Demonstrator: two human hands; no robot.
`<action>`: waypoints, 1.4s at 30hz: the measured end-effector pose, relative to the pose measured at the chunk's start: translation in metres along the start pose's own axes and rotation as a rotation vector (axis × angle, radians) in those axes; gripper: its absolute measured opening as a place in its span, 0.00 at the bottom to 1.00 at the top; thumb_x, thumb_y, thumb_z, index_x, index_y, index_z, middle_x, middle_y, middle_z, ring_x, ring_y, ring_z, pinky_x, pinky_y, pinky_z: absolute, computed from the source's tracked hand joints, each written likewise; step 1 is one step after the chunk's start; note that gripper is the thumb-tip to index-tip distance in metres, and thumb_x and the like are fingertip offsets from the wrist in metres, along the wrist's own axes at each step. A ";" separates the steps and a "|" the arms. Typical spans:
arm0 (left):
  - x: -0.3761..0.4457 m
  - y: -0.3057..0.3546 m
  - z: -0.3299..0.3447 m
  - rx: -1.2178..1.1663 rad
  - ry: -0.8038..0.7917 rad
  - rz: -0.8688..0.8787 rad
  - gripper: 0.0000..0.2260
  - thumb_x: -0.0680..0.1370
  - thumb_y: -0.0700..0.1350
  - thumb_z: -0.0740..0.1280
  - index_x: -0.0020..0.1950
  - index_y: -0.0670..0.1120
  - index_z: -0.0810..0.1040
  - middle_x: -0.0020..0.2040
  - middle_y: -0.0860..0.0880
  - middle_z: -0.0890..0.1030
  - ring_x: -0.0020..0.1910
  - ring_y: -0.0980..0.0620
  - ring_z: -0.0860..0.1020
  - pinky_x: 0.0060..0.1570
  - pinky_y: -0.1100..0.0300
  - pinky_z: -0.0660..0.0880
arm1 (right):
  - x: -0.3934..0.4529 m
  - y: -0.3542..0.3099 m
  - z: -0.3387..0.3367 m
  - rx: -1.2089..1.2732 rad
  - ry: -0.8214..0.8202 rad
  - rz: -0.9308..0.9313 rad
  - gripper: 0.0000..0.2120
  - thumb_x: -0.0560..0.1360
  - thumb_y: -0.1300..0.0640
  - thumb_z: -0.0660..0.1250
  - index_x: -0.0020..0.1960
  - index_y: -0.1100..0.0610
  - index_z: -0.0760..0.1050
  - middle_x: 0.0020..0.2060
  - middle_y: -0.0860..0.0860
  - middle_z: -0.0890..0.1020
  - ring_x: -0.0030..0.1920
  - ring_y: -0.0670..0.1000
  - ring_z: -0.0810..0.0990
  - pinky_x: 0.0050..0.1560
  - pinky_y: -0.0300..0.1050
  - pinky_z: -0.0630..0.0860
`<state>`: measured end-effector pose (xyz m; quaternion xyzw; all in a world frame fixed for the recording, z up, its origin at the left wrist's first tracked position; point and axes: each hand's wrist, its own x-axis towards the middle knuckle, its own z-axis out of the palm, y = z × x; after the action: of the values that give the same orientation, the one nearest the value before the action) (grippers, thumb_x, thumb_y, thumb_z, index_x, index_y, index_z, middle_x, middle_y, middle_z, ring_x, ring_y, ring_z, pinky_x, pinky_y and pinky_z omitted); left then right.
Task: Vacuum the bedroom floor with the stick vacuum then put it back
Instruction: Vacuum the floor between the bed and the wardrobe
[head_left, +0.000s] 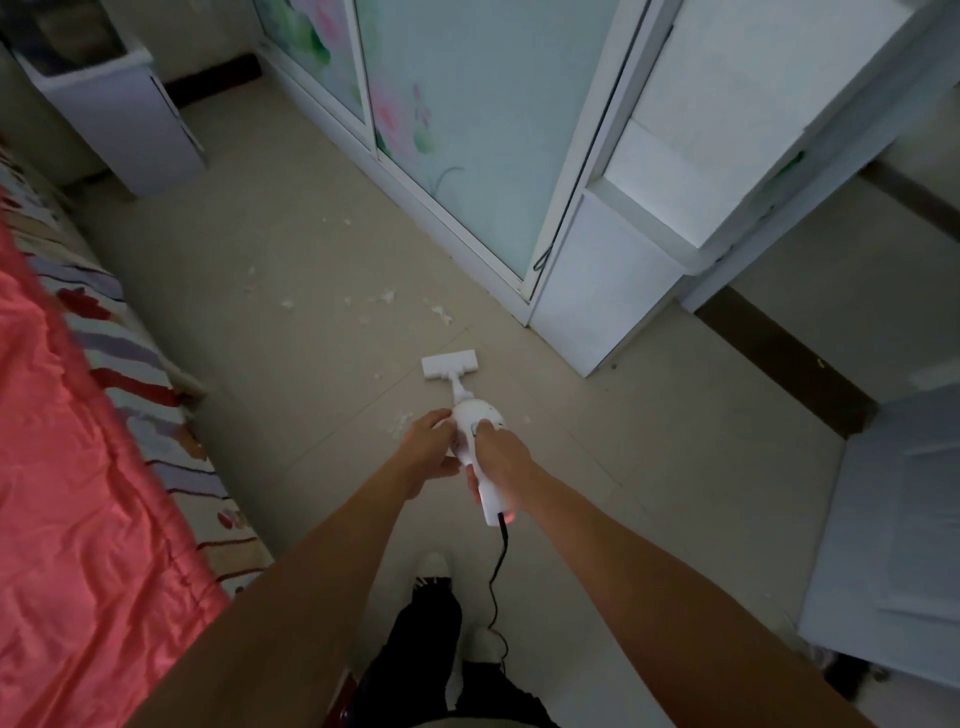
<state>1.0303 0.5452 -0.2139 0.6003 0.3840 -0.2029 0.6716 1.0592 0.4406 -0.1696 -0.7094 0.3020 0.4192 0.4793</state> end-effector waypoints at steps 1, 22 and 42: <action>0.004 0.006 -0.002 -0.006 0.000 0.007 0.15 0.80 0.41 0.58 0.66 0.46 0.76 0.55 0.43 0.80 0.53 0.39 0.83 0.54 0.44 0.82 | 0.002 -0.005 0.000 -0.007 -0.022 -0.024 0.23 0.80 0.48 0.54 0.66 0.62 0.72 0.41 0.56 0.78 0.31 0.51 0.73 0.33 0.44 0.71; 0.010 0.006 0.017 -0.010 -0.042 -0.037 0.23 0.77 0.35 0.57 0.72 0.44 0.70 0.64 0.39 0.77 0.51 0.45 0.82 0.55 0.44 0.81 | -0.013 0.004 -0.020 -0.229 0.101 -0.134 0.27 0.82 0.45 0.50 0.63 0.66 0.72 0.40 0.59 0.80 0.22 0.51 0.74 0.17 0.33 0.68; -0.100 -0.114 0.167 0.159 -0.150 -0.011 0.21 0.78 0.38 0.56 0.71 0.44 0.71 0.61 0.39 0.80 0.56 0.39 0.82 0.57 0.42 0.80 | -0.067 0.178 -0.161 -0.093 0.121 -0.082 0.26 0.82 0.46 0.50 0.57 0.68 0.74 0.34 0.58 0.79 0.25 0.54 0.75 0.29 0.41 0.74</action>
<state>0.9296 0.3435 -0.2152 0.6327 0.3186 -0.2807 0.6476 0.9297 0.2289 -0.1559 -0.7668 0.2812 0.3690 0.4436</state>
